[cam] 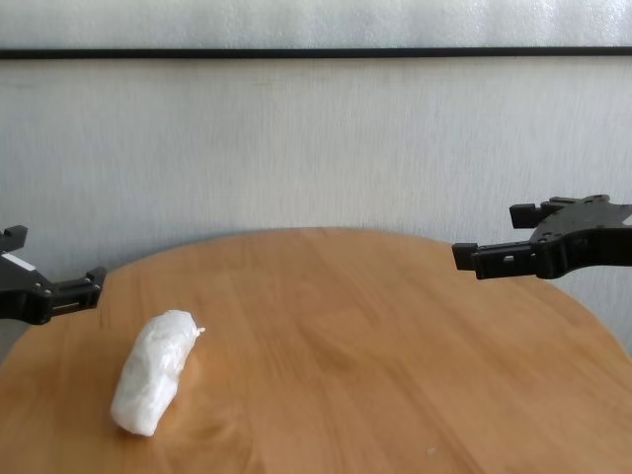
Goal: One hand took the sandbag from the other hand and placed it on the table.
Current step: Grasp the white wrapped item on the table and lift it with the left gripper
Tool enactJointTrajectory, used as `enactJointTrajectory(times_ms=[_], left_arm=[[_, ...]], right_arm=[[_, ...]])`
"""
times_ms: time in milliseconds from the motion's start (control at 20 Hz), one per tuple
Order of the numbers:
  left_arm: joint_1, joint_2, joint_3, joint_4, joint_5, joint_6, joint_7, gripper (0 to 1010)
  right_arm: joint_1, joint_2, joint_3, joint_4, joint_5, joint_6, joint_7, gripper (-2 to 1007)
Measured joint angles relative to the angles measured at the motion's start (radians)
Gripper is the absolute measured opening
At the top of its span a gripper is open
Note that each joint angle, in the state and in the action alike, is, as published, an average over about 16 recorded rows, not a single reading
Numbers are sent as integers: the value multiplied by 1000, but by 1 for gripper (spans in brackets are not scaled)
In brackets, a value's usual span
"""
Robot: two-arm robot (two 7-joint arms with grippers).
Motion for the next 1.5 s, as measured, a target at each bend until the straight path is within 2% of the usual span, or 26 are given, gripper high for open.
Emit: enactJointTrajectory(times_ms=[1300, 1500], left_arm=[[0, 0, 0, 0, 0, 0, -1, 1000], [6, 7, -5, -17, -13, 15, -19, 1000]], right_arm=[[0, 0, 0, 0, 0, 0, 0, 1001], [0, 0, 0, 0, 0, 0, 0, 1001]])
